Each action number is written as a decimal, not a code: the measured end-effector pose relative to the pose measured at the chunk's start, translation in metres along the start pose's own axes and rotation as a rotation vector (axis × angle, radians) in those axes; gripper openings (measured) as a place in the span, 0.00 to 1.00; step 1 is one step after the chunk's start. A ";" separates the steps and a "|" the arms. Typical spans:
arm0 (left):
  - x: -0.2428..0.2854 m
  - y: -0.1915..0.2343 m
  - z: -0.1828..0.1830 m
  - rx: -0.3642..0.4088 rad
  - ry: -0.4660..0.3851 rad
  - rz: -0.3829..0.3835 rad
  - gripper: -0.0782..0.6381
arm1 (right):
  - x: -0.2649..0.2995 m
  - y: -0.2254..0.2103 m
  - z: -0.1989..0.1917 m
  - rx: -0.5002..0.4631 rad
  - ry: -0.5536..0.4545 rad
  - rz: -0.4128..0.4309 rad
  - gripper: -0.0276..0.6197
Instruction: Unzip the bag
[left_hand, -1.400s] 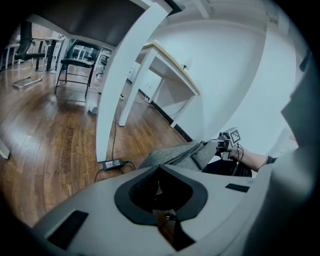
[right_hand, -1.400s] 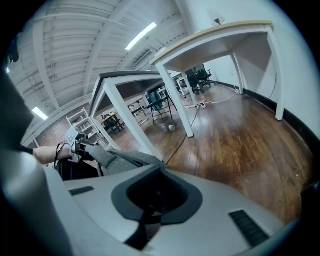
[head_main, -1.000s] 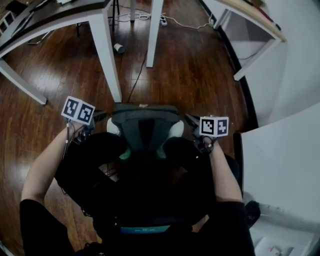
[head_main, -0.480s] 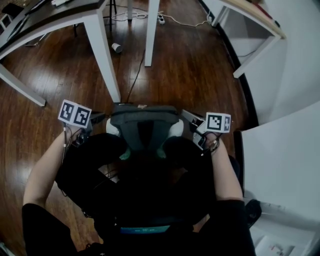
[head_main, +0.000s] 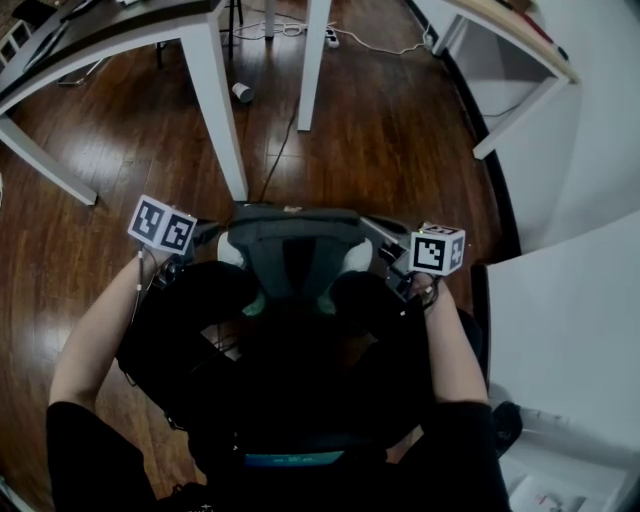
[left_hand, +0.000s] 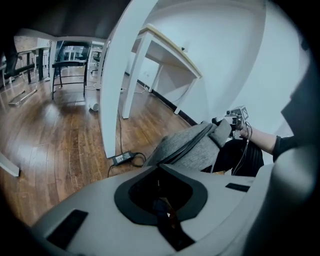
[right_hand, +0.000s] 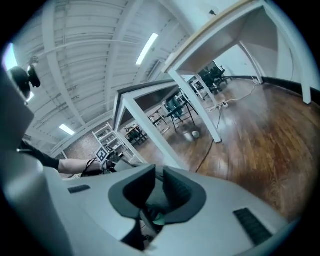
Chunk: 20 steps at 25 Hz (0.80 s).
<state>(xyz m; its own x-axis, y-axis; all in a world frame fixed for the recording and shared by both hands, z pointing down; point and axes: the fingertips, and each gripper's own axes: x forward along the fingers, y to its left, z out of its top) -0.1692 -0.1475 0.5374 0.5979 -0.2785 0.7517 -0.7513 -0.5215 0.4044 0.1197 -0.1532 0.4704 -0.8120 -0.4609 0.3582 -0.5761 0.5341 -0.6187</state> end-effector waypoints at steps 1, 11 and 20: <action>-0.002 -0.001 0.001 0.022 -0.007 0.007 0.11 | 0.000 0.007 0.008 -0.037 -0.018 0.007 0.10; -0.041 0.000 0.025 0.050 -0.165 0.031 0.21 | 0.021 0.065 0.037 -0.178 -0.053 0.135 0.06; -0.062 -0.056 0.102 0.224 -0.478 -0.014 0.21 | 0.025 0.078 0.044 -0.196 -0.069 0.158 0.06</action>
<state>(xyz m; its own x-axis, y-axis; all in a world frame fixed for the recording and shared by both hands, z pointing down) -0.1350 -0.1834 0.4149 0.7075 -0.5795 0.4045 -0.6954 -0.6728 0.2525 0.0592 -0.1541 0.4007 -0.8888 -0.4046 0.2153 -0.4555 0.7276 -0.5130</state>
